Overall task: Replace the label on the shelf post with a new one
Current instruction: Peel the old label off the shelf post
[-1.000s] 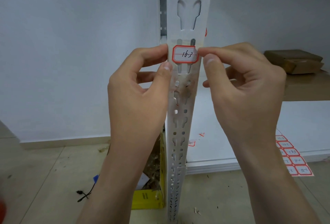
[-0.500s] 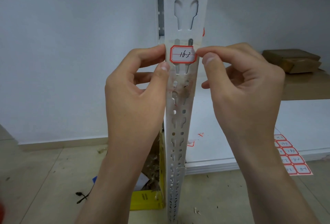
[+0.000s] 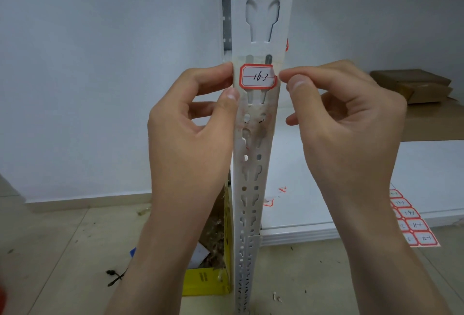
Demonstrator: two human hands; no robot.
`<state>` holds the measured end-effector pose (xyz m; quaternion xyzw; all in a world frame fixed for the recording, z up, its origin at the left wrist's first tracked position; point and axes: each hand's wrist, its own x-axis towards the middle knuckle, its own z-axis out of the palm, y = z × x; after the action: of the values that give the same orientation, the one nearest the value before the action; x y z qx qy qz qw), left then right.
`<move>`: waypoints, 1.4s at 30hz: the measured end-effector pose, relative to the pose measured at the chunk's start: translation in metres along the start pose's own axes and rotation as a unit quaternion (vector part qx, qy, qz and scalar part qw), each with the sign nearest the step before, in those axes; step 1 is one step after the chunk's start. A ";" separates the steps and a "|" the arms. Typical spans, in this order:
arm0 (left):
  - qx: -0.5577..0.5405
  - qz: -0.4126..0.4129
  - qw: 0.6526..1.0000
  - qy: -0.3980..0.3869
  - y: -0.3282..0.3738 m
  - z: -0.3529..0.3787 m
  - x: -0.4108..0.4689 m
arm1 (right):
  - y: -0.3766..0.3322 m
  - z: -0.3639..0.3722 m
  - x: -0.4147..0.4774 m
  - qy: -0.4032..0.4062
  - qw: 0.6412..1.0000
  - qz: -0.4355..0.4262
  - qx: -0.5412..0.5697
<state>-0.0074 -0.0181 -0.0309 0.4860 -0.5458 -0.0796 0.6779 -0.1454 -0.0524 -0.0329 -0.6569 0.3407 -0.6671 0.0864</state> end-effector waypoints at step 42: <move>-0.005 -0.014 1.000 0.008 -0.001 0.002 -0.001 | 0.004 -0.001 0.000 -0.020 0.999 0.016 0.034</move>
<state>-0.0088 -0.0193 -0.0320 0.4911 -0.5328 -0.0878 0.6836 -0.1472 -0.0546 -0.0353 -0.6609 0.3268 -0.6637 0.1264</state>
